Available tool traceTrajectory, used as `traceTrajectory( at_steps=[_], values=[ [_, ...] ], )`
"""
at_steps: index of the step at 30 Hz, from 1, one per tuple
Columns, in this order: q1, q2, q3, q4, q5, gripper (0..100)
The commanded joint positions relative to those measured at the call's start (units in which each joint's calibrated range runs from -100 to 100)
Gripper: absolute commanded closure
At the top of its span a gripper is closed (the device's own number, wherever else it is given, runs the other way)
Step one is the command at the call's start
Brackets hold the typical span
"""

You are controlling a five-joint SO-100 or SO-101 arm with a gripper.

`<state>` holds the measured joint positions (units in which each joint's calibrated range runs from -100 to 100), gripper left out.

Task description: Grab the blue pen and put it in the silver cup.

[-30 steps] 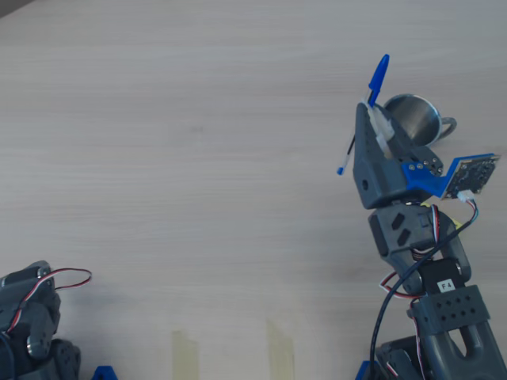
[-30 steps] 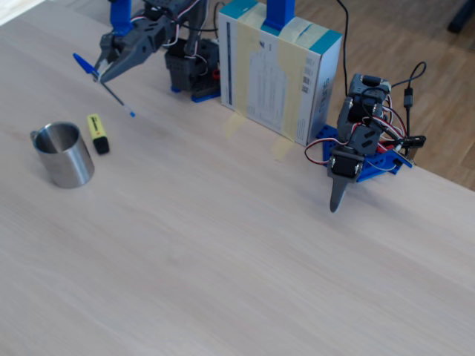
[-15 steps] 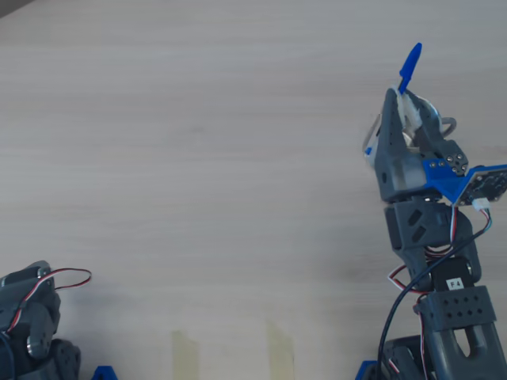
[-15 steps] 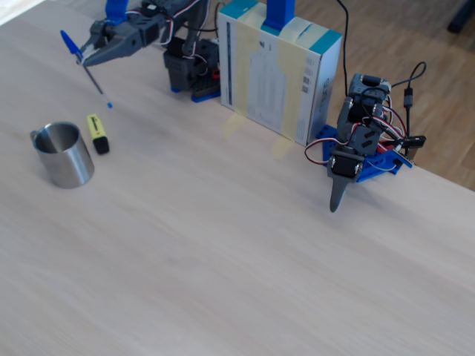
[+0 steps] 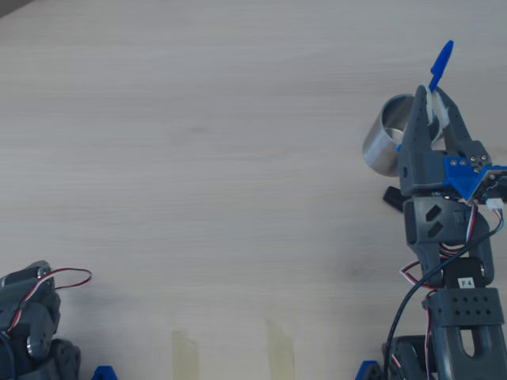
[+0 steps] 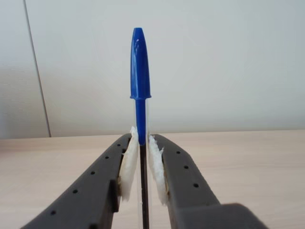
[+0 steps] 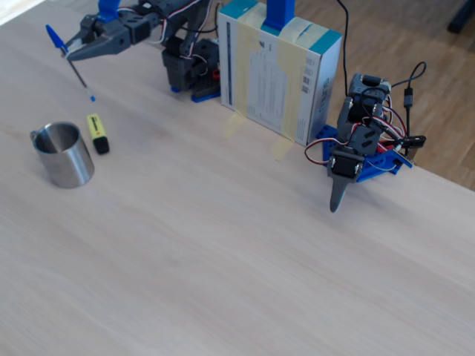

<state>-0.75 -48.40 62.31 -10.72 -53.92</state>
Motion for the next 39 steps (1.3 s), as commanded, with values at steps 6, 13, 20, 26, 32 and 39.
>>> traceTrajectory(
  at_steps=[6, 13, 20, 26, 32, 39],
  values=[
    [4.7, -0.9, -0.6, -5.2, 0.3, 98],
    [9.8, -0.7, -0.6, -5.1, 0.3, 98],
    [13.8, -0.6, -0.7, -5.1, 0.3, 98],
    [14.5, 0.4, -1.4, -5.1, 0.3, 98],
    [13.6, 6.4, -3.9, -8.7, 0.3, 98],
    [10.5, 11.8, -7.0, -11.5, 0.3, 98]
  ],
)
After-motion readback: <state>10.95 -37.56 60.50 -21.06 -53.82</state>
